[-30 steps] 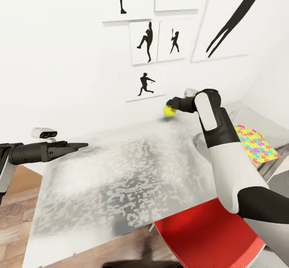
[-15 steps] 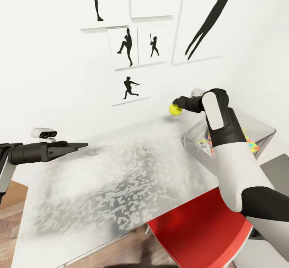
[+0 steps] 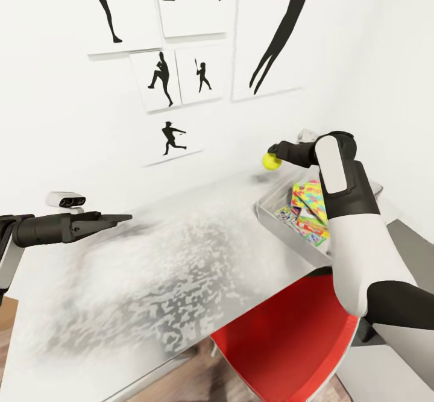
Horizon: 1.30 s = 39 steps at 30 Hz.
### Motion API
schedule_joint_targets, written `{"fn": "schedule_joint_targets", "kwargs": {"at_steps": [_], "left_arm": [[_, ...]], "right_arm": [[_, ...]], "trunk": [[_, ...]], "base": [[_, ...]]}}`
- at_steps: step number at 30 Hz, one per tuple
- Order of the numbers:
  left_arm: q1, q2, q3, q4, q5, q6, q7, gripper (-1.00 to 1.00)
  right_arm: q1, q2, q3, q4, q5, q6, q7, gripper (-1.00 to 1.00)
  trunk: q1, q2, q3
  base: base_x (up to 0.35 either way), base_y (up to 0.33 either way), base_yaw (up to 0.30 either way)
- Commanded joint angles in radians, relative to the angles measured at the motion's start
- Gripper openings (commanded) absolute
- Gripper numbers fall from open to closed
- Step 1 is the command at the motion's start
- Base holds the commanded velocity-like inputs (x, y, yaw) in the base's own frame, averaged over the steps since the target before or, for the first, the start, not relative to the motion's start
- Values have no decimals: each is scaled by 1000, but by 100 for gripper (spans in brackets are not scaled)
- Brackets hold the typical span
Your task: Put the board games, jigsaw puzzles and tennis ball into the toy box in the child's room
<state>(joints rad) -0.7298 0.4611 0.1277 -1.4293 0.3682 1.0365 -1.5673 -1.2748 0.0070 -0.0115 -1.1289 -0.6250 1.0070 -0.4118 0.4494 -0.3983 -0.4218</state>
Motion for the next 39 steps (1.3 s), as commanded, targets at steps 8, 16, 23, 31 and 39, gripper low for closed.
{"fn": "schedule_joint_targets", "kwargs": {"at_steps": [8,16,23,31,39], "left_arm": [[0,1,0,0,0,11,-3,100],[0,0,0,0,0,11,-3,100],[0,0,-3,0,0,11,-3,100],[0,0,-4,0,-1,11,-3,100],[0,-1,-5,1,-1,11,-3,100]], "right_arm": [[4,3,11,8,-12,36,-10,-100],[5,2,33,55,-11,39,-12,-100],[3,-17,33,135,-7,38,-12,-100],[5,-27,34,157,-6,39,-12,-100],[5,-26,37,161,-5,39,-12,-100]], "trunk": [[1,-2,7],[1,-2,8],[1,-2,8],[1,-2,9],[1,-2,11]], "base": [[0,0,-98],[0,0,-4],[0,0,-22],[0,0,-206],[0,0,-114]]}}
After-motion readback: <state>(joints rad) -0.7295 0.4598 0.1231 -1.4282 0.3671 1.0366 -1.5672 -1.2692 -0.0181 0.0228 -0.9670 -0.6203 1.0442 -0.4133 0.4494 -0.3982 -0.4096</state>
